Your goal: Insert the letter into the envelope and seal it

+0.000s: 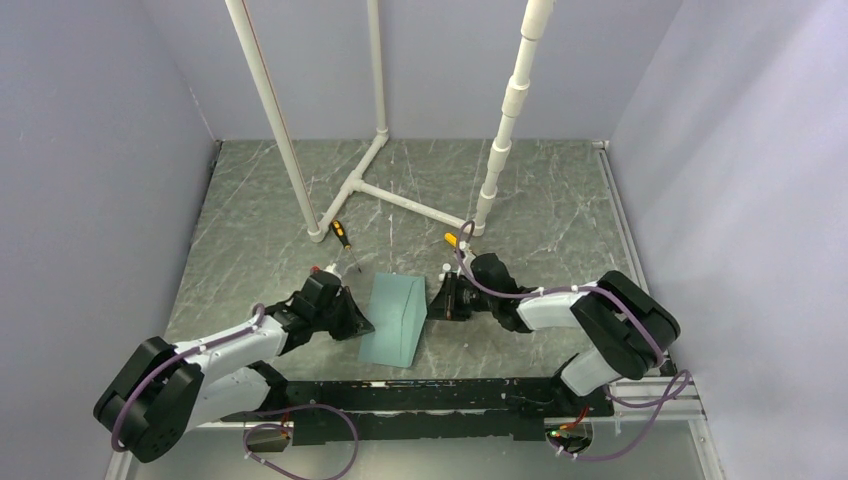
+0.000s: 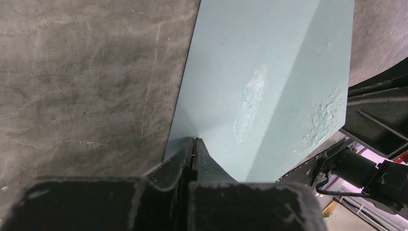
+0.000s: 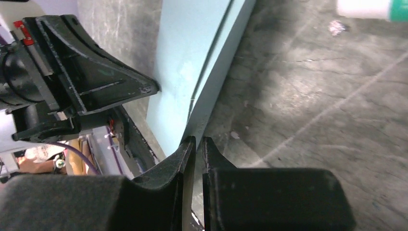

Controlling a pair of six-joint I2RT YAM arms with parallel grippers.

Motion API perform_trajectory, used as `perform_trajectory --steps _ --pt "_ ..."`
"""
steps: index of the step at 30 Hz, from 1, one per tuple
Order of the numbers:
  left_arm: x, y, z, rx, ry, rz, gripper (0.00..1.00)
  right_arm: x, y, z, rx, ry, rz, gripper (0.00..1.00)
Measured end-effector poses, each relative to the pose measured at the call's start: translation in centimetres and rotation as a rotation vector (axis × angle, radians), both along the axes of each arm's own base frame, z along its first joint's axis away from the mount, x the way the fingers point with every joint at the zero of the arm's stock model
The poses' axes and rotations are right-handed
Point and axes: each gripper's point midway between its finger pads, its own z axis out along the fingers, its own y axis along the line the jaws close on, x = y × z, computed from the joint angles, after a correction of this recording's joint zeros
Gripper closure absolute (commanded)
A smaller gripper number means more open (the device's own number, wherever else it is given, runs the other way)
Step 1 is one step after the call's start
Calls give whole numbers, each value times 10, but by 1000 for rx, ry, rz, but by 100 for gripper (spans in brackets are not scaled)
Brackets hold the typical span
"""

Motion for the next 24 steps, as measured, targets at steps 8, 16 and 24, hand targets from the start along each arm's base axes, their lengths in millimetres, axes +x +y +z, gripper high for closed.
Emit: perform_trajectory --steps 8,16,24 --pt "2 -5 -3 -10 9 -11 97 -4 13 0 35 13 27 86" --pt "8 -12 -2 -30 3 -23 98 -2 28 2 39 7 55 86" --pt "8 -13 -1 -31 1 -24 98 -5 36 -6 20 16 76 87"
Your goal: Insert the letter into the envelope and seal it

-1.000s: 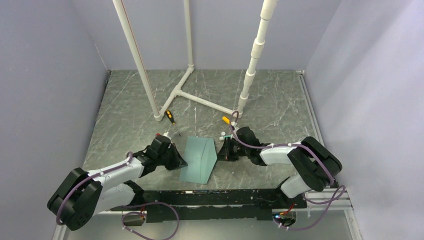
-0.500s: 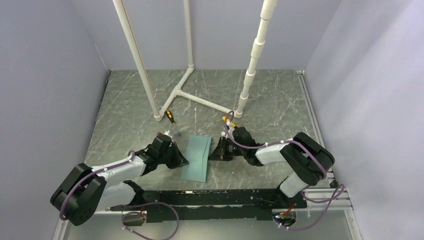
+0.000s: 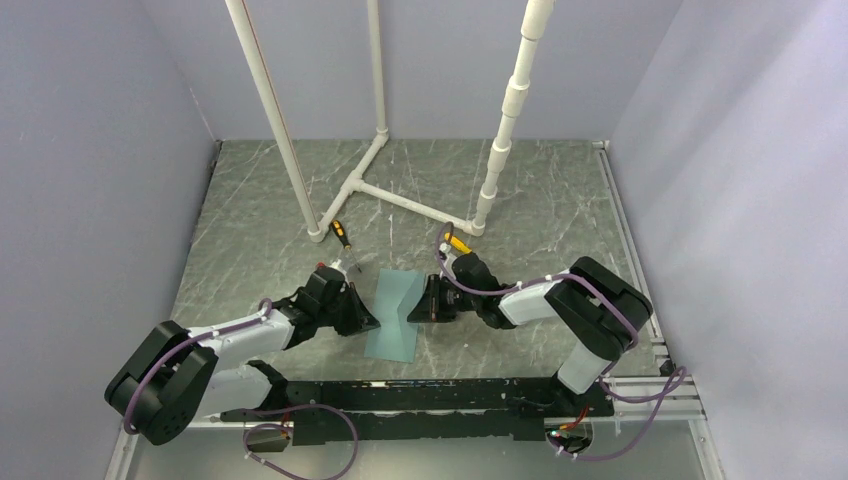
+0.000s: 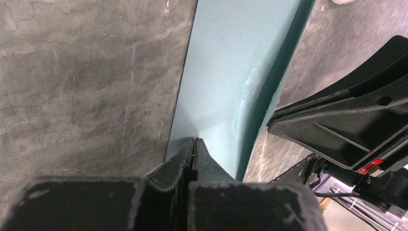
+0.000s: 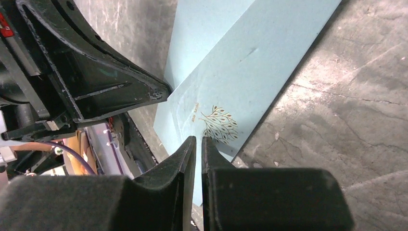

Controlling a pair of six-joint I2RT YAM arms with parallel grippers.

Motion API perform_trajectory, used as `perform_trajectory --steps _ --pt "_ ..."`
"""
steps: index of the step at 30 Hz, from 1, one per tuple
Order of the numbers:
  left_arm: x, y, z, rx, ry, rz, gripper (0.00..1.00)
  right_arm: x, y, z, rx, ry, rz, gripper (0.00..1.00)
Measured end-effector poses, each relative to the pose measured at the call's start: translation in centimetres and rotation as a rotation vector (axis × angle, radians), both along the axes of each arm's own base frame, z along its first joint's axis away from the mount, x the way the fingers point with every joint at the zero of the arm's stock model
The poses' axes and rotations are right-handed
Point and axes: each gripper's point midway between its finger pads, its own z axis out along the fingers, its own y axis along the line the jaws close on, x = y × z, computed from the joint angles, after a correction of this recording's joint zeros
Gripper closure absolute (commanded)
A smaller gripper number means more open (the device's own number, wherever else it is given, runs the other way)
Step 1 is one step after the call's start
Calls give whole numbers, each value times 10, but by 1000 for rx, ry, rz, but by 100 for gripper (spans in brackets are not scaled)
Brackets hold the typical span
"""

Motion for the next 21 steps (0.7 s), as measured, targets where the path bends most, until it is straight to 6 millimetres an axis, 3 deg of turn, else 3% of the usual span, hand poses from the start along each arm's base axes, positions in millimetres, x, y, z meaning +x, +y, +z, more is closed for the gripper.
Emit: perform_trajectory --steps 16,21 --pt "-4 3 5 -16 -39 -13 97 0 2 -14 -32 34 -17 93" --pt "-1 -4 24 -71 -119 -53 88 0 1 -16 -26 48 -38 100"
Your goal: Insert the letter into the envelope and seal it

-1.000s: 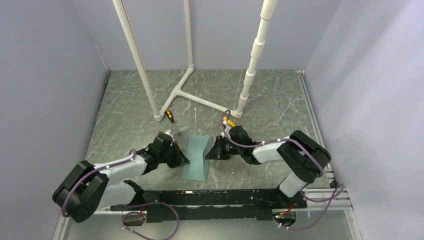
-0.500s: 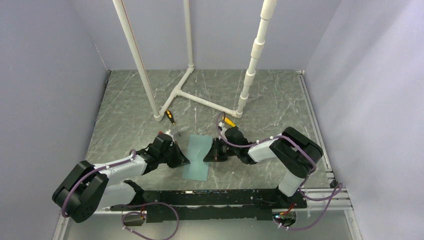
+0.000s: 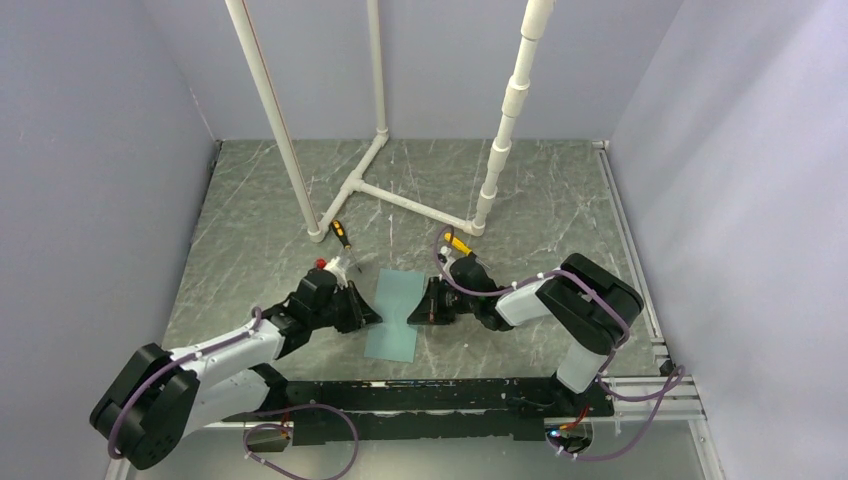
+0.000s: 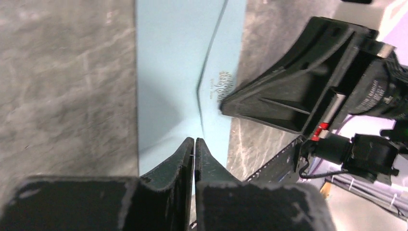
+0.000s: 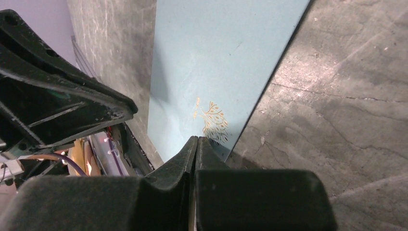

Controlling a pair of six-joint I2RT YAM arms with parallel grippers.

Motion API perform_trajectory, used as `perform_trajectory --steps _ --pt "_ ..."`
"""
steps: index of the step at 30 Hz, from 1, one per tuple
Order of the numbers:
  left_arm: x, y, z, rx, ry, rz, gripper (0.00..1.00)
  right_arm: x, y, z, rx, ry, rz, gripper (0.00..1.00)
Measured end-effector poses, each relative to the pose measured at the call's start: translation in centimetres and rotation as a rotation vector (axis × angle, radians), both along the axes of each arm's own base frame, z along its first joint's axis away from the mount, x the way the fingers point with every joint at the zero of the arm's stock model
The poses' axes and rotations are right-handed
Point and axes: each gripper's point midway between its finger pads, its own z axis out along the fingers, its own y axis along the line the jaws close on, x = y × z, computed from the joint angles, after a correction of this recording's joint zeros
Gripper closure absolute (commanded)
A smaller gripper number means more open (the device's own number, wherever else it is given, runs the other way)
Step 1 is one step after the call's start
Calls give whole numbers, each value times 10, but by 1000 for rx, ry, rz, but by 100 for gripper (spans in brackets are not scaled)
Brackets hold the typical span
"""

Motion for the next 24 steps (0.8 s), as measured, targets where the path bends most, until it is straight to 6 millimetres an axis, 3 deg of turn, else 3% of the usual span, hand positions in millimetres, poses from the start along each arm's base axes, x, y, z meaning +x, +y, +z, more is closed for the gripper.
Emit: perform_trajectory --steps 5,12,17,24 --pt "5 -13 8 -41 -37 -56 88 0 0 -1 6 19 -16 100" --pt "16 -33 -5 -71 -8 -109 97 0 0 -1 7 41 -34 100" --pt "22 -46 -6 -120 -2 -135 98 0 0 -1 6 46 -38 100" --pt "26 -51 -4 -133 -1 -137 98 0 0 -2 4 49 -40 100"
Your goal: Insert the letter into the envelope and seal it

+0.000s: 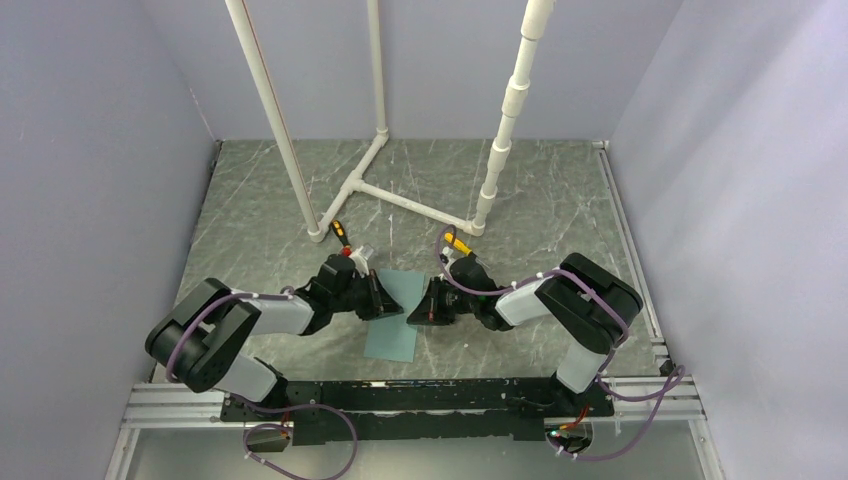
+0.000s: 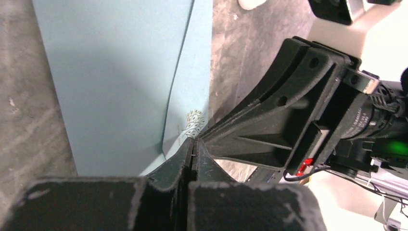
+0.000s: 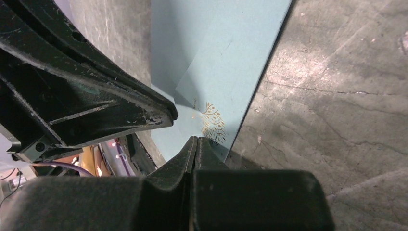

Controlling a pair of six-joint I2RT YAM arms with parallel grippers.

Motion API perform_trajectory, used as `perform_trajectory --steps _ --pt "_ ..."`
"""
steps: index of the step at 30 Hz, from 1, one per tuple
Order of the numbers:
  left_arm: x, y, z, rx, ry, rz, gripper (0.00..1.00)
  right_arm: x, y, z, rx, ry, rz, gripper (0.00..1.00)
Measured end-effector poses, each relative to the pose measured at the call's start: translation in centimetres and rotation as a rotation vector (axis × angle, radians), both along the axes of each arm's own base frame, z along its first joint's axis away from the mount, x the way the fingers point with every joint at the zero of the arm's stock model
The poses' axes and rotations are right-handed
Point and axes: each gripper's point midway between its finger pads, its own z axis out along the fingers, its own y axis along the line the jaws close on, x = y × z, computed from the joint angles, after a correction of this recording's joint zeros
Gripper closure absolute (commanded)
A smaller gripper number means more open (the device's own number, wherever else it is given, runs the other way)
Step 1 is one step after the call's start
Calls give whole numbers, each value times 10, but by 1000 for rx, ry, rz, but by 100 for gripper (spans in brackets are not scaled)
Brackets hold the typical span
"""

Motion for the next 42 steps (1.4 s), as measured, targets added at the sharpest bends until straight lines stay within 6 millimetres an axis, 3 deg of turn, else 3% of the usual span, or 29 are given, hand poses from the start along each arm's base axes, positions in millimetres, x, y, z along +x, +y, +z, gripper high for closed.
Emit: perform_trajectory --steps 6,19,30,38,42 --pt "2 4 -17 62 51 20 98 0 0 0 -2 1 0 100" --pt "3 3 -21 57 88 50 97 -3 3 4 7 -102 69 100" --pt "0 6 -22 -22 88 112 98 -5 22 4 77 -72 107 100" --pt "-1 7 -25 -52 111 142 97 -21 35 3 85 -43 130 100" --pt "-1 7 -25 -58 116 148 98 -30 31 1 94 -31 131 100"
